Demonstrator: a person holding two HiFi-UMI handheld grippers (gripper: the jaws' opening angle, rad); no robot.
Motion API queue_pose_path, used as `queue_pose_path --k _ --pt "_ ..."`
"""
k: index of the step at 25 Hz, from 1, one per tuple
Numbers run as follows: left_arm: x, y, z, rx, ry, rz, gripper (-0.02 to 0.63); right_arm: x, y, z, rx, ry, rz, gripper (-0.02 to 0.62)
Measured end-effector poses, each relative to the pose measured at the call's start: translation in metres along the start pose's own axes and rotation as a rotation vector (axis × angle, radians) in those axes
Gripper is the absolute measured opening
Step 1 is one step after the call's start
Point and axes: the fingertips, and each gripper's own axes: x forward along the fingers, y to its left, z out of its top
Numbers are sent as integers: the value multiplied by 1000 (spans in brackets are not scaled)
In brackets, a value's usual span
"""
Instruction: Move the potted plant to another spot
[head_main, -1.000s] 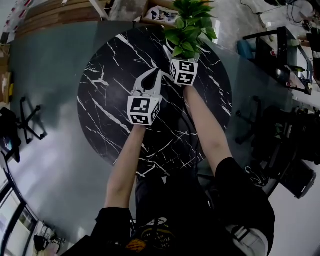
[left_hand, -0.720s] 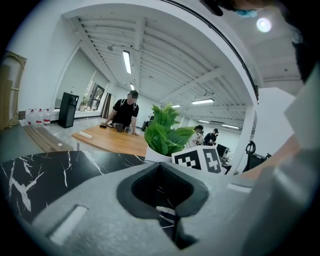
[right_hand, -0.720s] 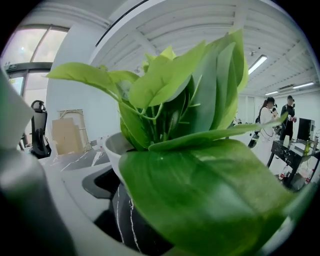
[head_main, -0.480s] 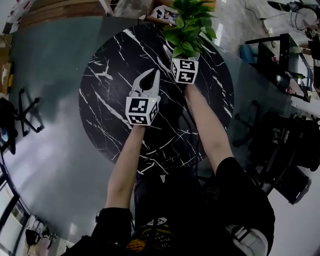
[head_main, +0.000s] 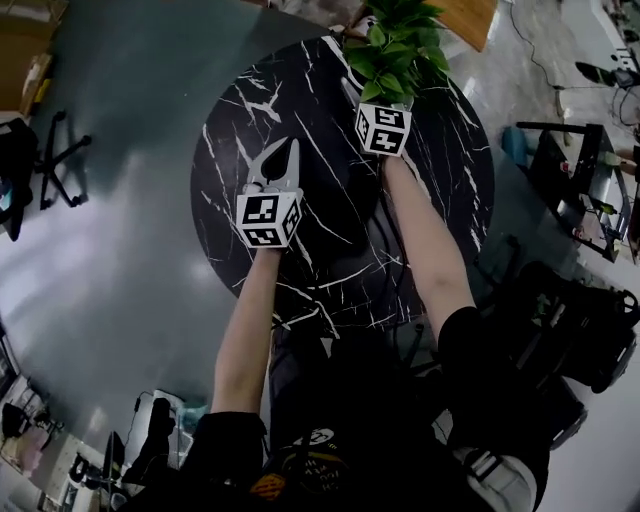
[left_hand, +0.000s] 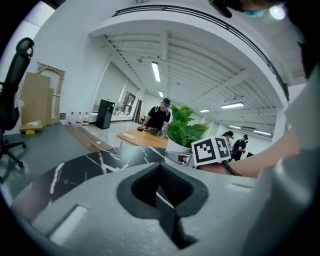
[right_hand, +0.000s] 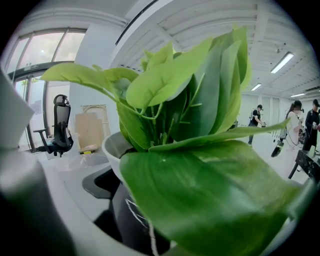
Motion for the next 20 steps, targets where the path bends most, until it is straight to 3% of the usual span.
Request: queue_pose_path --k 10,20 --pt "-89 77 -8 -115 -78 154 5 23 150 5 -107 27 210 483" --pt "-165 109 -33 -159 -79 243 5 -28 302 -27 -220 44 435 483"
